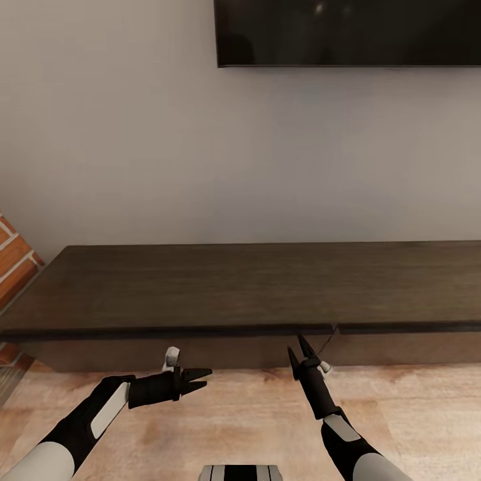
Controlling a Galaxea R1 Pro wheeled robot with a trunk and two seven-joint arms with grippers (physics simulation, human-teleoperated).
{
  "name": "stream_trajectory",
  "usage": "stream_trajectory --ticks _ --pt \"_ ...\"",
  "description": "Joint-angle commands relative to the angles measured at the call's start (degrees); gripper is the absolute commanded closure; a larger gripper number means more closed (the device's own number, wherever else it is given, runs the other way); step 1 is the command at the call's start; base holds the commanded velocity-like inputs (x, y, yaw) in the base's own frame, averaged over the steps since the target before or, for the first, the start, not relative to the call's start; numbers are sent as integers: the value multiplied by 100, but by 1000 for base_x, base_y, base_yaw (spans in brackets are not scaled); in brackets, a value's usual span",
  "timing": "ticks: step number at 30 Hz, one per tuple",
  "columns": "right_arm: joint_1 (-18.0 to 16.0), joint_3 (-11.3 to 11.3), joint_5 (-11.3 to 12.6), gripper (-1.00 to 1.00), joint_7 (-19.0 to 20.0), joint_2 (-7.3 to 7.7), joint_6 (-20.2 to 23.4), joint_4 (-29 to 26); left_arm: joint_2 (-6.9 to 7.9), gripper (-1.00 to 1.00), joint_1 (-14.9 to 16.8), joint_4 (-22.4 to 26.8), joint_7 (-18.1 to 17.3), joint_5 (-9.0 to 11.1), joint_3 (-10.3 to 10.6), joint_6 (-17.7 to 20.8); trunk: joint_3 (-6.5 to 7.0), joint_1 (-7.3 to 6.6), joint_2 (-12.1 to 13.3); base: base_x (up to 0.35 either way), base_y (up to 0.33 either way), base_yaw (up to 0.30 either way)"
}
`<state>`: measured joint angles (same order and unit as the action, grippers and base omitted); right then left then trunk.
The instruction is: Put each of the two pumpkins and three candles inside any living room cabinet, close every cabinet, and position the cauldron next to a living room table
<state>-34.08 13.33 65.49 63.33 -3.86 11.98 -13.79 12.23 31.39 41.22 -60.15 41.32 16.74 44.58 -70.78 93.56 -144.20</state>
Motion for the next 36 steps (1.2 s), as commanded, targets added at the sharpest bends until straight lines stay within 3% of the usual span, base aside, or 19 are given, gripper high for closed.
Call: stream_trajectory --ticks 1,36 --pt "-2 -6 52 -100 13 -1 60 1 6 -100 5 0 2 43 22 37 -4 0 -2 73 0 0" --pt "-2 0 53 -100 -83 -9 68 21 7 -100 7 -1 -3 43 13 38 -4 0 -2 29 3 0"
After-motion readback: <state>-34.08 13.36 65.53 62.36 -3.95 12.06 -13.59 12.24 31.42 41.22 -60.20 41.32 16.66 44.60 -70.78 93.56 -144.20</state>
